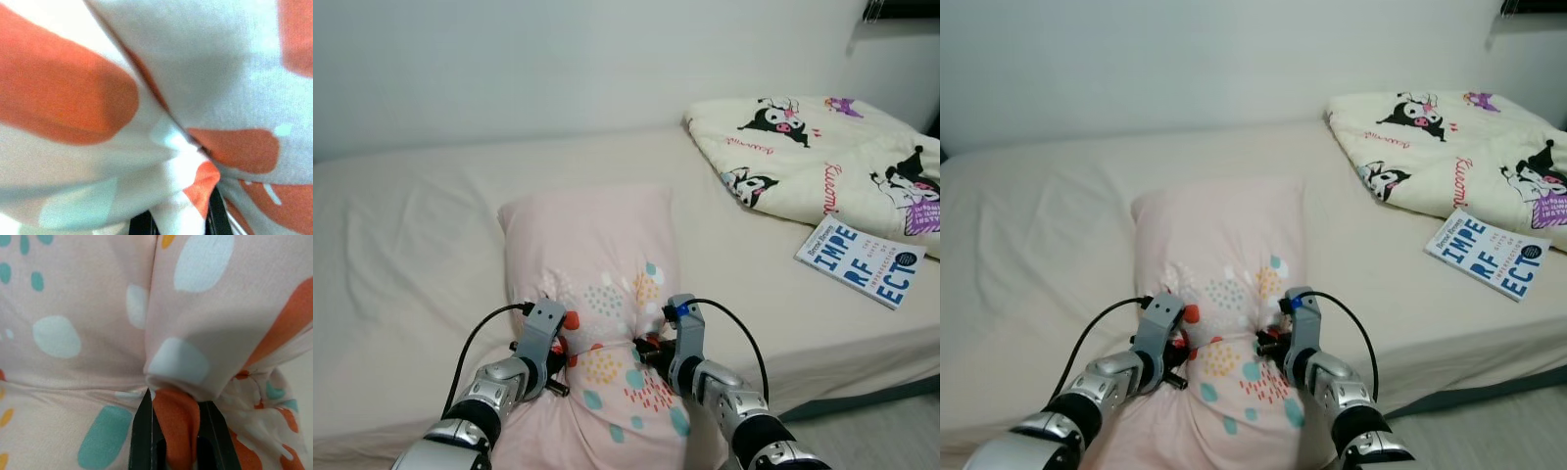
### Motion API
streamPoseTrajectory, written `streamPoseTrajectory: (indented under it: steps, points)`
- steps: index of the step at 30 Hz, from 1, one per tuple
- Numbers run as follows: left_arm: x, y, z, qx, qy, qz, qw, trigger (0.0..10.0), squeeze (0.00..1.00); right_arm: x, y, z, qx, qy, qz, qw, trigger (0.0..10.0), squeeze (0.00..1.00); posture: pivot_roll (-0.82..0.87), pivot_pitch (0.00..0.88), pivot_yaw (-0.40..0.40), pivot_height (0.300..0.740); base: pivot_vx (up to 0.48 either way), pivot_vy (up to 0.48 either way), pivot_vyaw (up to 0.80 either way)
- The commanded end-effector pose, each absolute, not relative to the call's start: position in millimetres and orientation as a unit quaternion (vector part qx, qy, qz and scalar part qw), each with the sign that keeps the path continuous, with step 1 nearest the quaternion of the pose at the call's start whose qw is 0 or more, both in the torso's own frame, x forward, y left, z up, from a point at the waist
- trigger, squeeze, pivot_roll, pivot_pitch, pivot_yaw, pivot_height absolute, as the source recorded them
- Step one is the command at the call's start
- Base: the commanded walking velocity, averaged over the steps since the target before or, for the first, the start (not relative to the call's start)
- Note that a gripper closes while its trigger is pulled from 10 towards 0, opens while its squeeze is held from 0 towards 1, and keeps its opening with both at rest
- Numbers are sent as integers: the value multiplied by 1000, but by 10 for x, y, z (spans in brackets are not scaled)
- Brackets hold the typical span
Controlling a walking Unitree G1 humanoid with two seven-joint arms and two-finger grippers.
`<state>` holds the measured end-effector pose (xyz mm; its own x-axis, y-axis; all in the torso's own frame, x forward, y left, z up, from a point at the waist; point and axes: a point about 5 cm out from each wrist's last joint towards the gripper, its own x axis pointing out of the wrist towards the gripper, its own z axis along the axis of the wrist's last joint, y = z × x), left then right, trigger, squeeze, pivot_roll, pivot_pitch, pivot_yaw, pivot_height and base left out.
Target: Clean up the room
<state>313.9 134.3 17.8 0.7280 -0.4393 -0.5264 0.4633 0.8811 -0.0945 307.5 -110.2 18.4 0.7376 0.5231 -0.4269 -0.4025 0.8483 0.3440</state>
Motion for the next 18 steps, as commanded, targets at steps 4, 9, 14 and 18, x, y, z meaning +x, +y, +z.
streamPoseTrajectory:
  steps: [4,9,14,18]
  points:
    - [3218,1137,363,-46,208,-257,943,0,0,3016,-898,166,137,253,265,920,0,0,30,14,-31,583,0,0,0]
    - [3297,1088,673,-105,129,-223,961,10000,0,3216,-1021,629,116,105,236,959,0,0,29,0,-31,583,0,0,0]
    - [3308,943,954,-95,66,-207,971,10000,0,3269,-1080,1049,105,-5,207,973,0,0,35,0,-40,583,0,0,0]
    - [3288,879,1048,-93,42,-222,970,10000,0,3295,-1063,1192,95,-43,180,978,0,0,35,0,-39,583,0,0,0]
